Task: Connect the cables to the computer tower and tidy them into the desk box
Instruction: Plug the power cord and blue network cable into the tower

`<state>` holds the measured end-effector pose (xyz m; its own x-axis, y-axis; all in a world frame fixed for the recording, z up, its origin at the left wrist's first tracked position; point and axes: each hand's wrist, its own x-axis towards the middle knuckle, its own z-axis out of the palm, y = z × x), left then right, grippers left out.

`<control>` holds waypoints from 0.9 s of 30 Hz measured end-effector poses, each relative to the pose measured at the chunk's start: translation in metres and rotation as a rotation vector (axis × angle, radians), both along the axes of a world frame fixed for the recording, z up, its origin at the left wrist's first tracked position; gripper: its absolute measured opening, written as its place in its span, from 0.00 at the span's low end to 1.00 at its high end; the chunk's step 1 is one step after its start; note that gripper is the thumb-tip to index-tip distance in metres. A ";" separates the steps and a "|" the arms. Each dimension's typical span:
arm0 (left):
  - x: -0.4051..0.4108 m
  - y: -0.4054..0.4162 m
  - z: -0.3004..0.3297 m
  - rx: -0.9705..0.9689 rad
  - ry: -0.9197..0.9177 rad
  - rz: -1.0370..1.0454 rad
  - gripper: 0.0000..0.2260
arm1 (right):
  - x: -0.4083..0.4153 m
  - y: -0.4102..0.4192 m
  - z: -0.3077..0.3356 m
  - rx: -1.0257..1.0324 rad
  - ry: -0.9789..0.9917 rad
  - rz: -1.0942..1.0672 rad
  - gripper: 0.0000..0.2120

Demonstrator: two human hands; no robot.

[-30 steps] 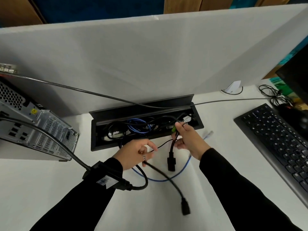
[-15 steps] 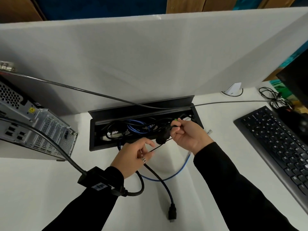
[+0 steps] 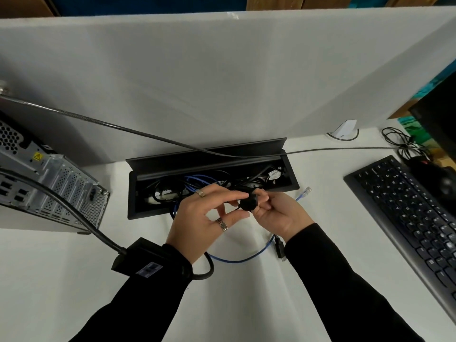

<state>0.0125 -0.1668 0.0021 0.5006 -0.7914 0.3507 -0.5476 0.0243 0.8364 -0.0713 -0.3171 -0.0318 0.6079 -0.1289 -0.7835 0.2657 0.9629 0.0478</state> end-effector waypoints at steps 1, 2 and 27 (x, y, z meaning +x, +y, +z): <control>0.000 0.000 0.001 -0.006 -0.003 -0.004 0.12 | 0.000 0.000 0.000 -0.003 0.000 0.002 0.10; 0.000 -0.001 0.001 -0.015 -0.005 -0.001 0.12 | 0.000 0.001 0.000 -0.009 0.001 0.006 0.11; 0.019 0.045 -0.008 -0.118 -0.034 0.366 0.09 | -0.004 0.065 0.006 -2.437 0.766 0.660 0.17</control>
<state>0.0317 -0.1219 -0.0055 0.7290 -0.5161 0.4496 -0.5650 -0.0830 0.8209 -0.0753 -0.2517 -0.0255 0.7508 -0.5958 0.2852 -0.4224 -0.7649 -0.4863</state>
